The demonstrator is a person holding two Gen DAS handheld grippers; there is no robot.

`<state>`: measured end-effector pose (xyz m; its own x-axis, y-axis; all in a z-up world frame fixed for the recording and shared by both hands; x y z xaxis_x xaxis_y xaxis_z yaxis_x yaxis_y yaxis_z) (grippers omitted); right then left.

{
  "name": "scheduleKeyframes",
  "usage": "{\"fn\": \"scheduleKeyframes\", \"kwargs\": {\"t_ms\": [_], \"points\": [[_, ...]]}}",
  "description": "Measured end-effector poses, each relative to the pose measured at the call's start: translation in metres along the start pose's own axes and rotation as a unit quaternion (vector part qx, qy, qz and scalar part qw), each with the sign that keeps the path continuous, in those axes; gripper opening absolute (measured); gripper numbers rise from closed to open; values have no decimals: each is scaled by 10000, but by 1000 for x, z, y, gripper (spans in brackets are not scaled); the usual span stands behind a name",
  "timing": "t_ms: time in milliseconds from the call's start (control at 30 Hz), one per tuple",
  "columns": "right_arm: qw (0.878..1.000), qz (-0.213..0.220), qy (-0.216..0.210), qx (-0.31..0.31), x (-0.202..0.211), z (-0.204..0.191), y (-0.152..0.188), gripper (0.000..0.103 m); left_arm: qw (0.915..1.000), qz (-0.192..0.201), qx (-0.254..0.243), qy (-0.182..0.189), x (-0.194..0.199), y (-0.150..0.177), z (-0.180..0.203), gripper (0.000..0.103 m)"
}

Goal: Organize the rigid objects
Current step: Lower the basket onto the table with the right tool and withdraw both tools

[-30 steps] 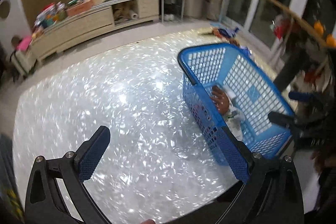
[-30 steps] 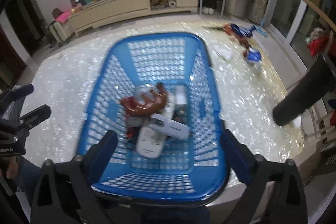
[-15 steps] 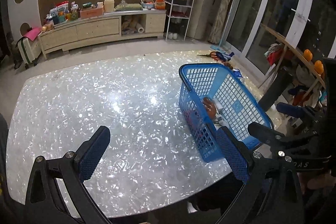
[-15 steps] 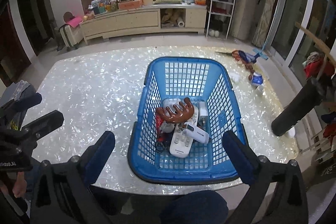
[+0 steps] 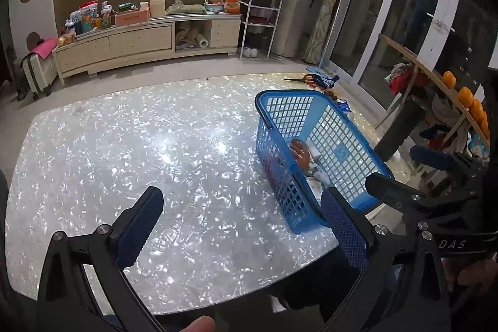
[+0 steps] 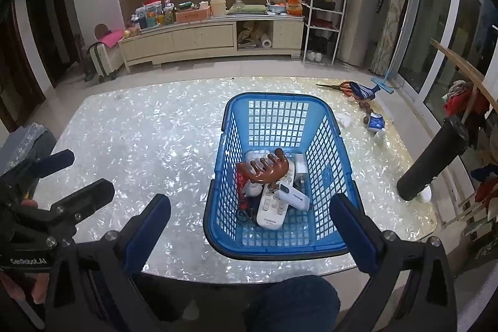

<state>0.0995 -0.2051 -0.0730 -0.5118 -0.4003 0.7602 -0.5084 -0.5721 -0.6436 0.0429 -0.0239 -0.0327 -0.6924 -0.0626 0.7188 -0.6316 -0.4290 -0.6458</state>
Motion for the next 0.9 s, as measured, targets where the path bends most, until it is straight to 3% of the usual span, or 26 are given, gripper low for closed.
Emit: {"fn": "scheduleKeyframes", "kwargs": {"t_ms": [900], "points": [[10000,-54,4,-24,5,-3,3,103,9999,22,-170,4,6,-3,7,102]]}}
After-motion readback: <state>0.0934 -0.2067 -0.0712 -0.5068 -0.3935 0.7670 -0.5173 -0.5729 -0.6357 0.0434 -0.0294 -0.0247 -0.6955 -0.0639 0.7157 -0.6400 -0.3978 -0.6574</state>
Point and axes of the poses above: each gripper's, at about its wrist camera, not at the fingertips, and x roughly against the way its jaws point, z to its right, y to its underside, the point moved 9 cm from there along -x, roughly the way its jaws point, and after that the axes turned 9 degrees about x, right-handed, at the moved point
